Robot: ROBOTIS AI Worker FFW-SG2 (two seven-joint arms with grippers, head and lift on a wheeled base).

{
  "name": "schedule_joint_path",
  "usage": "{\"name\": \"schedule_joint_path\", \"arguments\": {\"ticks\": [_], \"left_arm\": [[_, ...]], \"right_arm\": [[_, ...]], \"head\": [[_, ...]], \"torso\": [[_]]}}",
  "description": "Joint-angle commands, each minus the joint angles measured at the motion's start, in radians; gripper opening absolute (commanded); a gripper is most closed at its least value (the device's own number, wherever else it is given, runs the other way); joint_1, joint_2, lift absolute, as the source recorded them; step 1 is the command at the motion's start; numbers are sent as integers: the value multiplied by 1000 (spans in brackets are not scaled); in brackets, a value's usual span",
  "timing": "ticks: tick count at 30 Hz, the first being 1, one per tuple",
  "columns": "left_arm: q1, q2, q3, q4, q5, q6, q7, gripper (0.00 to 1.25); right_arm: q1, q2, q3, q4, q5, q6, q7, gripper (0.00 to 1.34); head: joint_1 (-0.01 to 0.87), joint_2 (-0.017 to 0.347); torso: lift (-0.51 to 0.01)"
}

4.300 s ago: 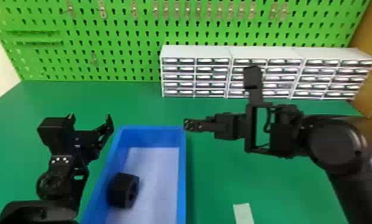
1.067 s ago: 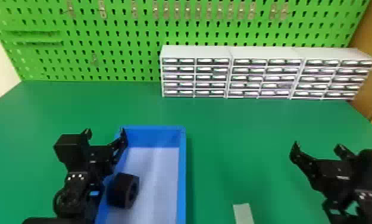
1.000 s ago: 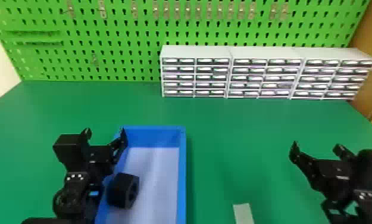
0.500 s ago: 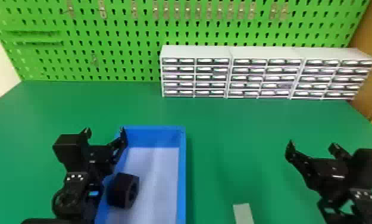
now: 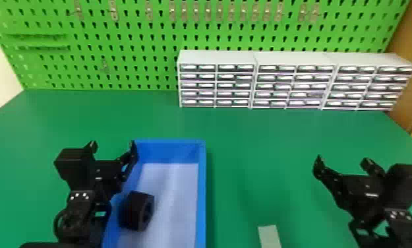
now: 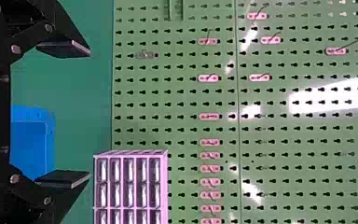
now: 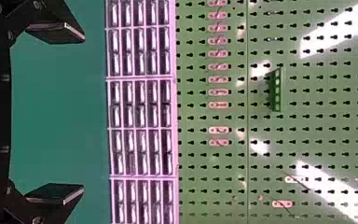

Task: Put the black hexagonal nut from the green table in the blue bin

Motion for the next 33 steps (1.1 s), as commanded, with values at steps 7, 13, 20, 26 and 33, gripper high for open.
{"name": "schedule_joint_path", "arguments": {"ticks": [7,13,20,26,33], "left_arm": [[-1,0,-5,0,1,0,0,916],[-2,0,-3,0,2,0,0,916],[-7,0,-5,0,2,0,0,916],[-8,0,-5,0,2,0,0,916],[-8,0,-3,0,2,-2,0,916]], "right_arm": [[-2,-3,-11,-2,-6,0,0,1170],[-5,-3,-19,-5,-8,0,0,1170],[-12,-1,-23,-5,-8,0,0,1170],[-12,-1,-23,-5,-8,0,1,1170],[-12,2,-28,-5,-8,2,0,1170]], "head": [[657,57],[657,57],[657,57],[657,57],[657,57]], "torso": [[-95],[-95],[-95],[-95],[-95]]}}
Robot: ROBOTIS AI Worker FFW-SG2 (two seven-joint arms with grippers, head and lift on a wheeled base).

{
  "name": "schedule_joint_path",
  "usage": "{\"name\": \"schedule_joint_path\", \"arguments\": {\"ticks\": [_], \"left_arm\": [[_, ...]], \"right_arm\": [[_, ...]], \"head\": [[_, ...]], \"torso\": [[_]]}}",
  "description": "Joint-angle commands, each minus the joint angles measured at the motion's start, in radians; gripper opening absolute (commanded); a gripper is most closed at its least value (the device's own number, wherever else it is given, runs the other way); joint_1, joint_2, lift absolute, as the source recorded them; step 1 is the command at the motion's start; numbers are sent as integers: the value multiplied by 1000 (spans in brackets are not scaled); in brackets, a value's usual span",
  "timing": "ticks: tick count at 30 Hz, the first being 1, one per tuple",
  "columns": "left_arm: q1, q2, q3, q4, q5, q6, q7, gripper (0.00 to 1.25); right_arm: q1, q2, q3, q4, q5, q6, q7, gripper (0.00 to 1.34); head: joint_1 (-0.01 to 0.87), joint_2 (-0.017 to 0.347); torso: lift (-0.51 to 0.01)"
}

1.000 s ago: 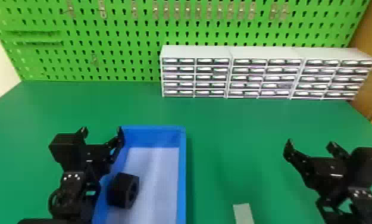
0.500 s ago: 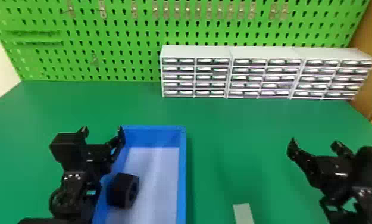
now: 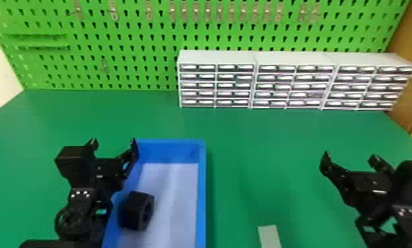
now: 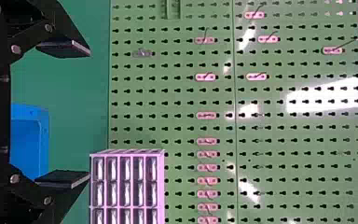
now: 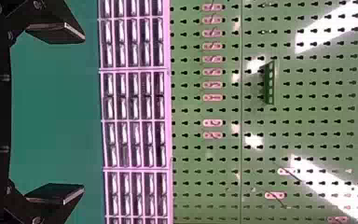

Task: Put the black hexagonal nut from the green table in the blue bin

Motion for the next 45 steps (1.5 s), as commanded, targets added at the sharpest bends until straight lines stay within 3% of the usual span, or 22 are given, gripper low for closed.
{"name": "schedule_joint_path", "arguments": {"ticks": [1,45], "left_arm": [[0,0,1,0,0,1,0,916],[-9,-1,-1,9,12,-1,2,916]], "right_arm": [[0,2,-3,0,0,0,1,1170],[-17,5,-6,-1,-3,4,0,1170]], "head": [[657,57],[657,57]], "torso": [[-95],[-95]]}}
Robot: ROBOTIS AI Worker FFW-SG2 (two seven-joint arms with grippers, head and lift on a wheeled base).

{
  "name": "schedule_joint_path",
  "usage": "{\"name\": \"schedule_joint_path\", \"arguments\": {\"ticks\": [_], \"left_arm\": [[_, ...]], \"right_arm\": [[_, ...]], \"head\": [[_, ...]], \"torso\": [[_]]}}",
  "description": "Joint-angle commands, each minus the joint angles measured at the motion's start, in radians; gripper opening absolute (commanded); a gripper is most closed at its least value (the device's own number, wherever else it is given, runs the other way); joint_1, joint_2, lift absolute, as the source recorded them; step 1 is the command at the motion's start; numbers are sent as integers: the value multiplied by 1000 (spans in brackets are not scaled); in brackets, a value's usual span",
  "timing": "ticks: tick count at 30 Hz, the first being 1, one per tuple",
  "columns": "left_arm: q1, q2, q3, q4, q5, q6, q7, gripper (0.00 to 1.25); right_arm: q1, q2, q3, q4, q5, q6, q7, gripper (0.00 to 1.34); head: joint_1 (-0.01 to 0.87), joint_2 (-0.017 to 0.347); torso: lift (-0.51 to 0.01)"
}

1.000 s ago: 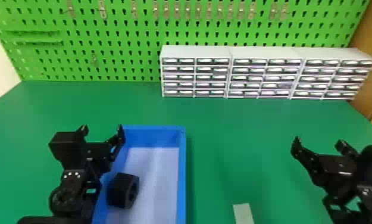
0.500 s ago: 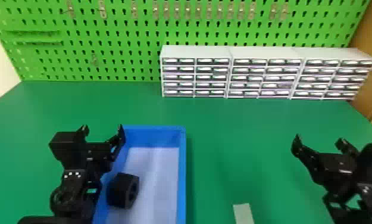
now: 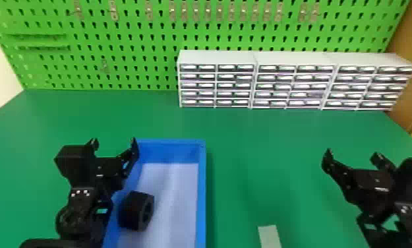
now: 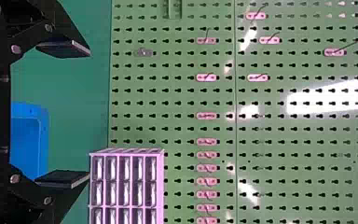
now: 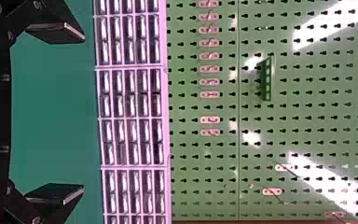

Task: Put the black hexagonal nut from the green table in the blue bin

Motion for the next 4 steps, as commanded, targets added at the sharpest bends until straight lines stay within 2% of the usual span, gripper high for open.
{"name": "schedule_joint_path", "arguments": {"ticks": [1,4], "left_arm": [[-4,0,-2,3,0,0,0,916],[-6,0,-2,3,0,-1,0,916]], "right_arm": [[-5,1,1,0,3,0,0,1170],[-6,1,0,0,4,0,0,1170]], "head": [[657,57],[657,57]], "torso": [[-95],[-95]]}}
